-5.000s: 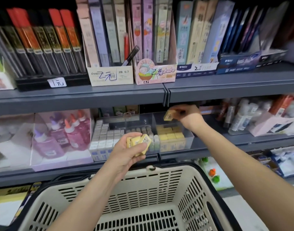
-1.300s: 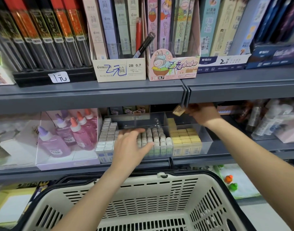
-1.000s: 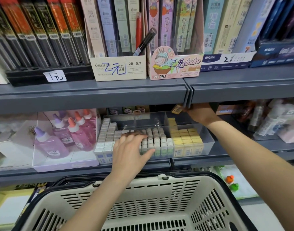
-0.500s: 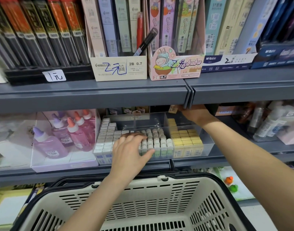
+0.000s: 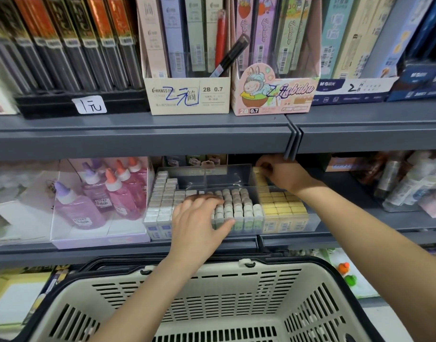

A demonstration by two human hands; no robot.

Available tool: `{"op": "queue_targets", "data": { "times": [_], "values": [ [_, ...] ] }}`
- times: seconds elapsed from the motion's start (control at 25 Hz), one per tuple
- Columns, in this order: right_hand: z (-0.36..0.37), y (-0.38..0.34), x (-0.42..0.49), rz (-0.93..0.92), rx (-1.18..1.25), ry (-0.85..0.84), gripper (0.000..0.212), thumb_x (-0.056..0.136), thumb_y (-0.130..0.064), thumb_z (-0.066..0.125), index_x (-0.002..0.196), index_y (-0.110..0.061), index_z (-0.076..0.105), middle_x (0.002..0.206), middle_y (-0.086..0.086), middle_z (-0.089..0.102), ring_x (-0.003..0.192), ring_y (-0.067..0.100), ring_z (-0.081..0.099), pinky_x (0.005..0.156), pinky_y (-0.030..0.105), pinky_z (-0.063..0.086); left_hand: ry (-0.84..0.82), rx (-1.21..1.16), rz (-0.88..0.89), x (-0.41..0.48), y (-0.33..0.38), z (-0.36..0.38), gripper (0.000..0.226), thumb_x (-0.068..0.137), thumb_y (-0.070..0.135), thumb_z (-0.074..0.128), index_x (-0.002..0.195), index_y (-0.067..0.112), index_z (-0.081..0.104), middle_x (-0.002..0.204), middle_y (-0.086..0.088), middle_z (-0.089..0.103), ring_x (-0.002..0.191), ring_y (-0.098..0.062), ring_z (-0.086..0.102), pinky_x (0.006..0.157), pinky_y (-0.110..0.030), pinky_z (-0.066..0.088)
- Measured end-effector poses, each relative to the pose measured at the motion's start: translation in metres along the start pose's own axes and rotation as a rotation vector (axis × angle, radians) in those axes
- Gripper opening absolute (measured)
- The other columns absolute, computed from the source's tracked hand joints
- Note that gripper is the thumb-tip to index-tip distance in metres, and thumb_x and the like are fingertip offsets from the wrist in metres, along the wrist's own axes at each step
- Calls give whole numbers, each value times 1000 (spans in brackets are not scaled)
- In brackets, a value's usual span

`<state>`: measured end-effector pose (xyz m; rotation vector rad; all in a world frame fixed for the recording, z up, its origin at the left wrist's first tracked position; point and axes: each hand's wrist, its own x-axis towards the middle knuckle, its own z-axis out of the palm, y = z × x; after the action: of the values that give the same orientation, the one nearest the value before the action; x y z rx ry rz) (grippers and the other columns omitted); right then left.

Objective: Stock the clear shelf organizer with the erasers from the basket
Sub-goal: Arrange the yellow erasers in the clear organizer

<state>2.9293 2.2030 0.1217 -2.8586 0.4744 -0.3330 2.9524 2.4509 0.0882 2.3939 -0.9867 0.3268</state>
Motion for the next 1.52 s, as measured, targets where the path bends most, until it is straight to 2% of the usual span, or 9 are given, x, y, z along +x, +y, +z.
{"op": "queue_targets", "data": {
  "times": [0.28,0.4,0.52,0.6,0.72,0.84,1.04,1.2,1.52],
  "values": [
    [-13,2,-10,89,134,-103,26,97,-22,45,117,-18,61,121,2,62,110,18,56,84,13,32,-60,-54,10,0,1,-6,42,82,50,59,119,31,58,120,13,57,112,-11,43,96,-25,20],
    [-29,-15,-41,144,231,22,26,95,-24,49,118,-20,61,114,0,66,100,14,59,83,16,36,-21,-301,38,-17,1,-26,32,83,34,63,115,28,60,118,21,52,115,2,39,103,-18,27],
    [-35,-49,-97,79,380,161,22,89,-27,55,108,-25,66,98,-13,66,83,-3,58,76,5,39,29,-493,72,-64,-11,-45,18,81,34,61,98,36,62,104,27,56,105,7,49,92,-5,32],
    [-29,-79,-139,-29,484,60,24,85,-35,53,106,-31,64,93,-25,62,86,-10,57,76,1,40,-56,-544,62,-101,-24,-46,9,81,36,59,87,42,60,97,24,58,98,3,54,84,-6,38],
    [1,-123,-184,-192,433,-285,19,90,-36,52,104,-32,64,93,-20,64,88,-8,57,76,6,43,-453,-464,-40,-136,-39,-31,12,84,33,62,89,42,56,94,23,58,94,4,54,82,-13,41],
    [52,-152,-203,-339,169,-624,29,91,-40,51,114,-24,59,115,-1,63,104,15,58,88,31,47,-785,-214,-62,-156,-57,4,33,83,40,59,112,27,53,111,11,54,110,-8,50,88,-18,41],
    [138,-156,-228,-190,20,-937,65,87,-42,57,142,-23,28,136,13,38,121,31,45,98,41,43,-1002,-20,-180,-192,-96,33,74,80,45,62,144,25,29,145,3,29,133,-18,26,109,-31,28],
    [169,-151,-256,-32,135,-940,77,83,-36,63,146,-23,21,145,8,27,129,26,39,108,35,34,-1037,62,-149,-210,-106,37,76,80,35,65,145,25,27,146,-1,26,135,-21,25,111,-35,27],
    [195,-159,-280,28,126,-827,76,70,-48,71,135,-27,36,122,0,40,114,18,44,92,33,42,-1078,25,-159,-217,-115,41,57,71,37,75,120,23,48,121,1,43,117,-17,34,97,-33,36]
  ]
}}
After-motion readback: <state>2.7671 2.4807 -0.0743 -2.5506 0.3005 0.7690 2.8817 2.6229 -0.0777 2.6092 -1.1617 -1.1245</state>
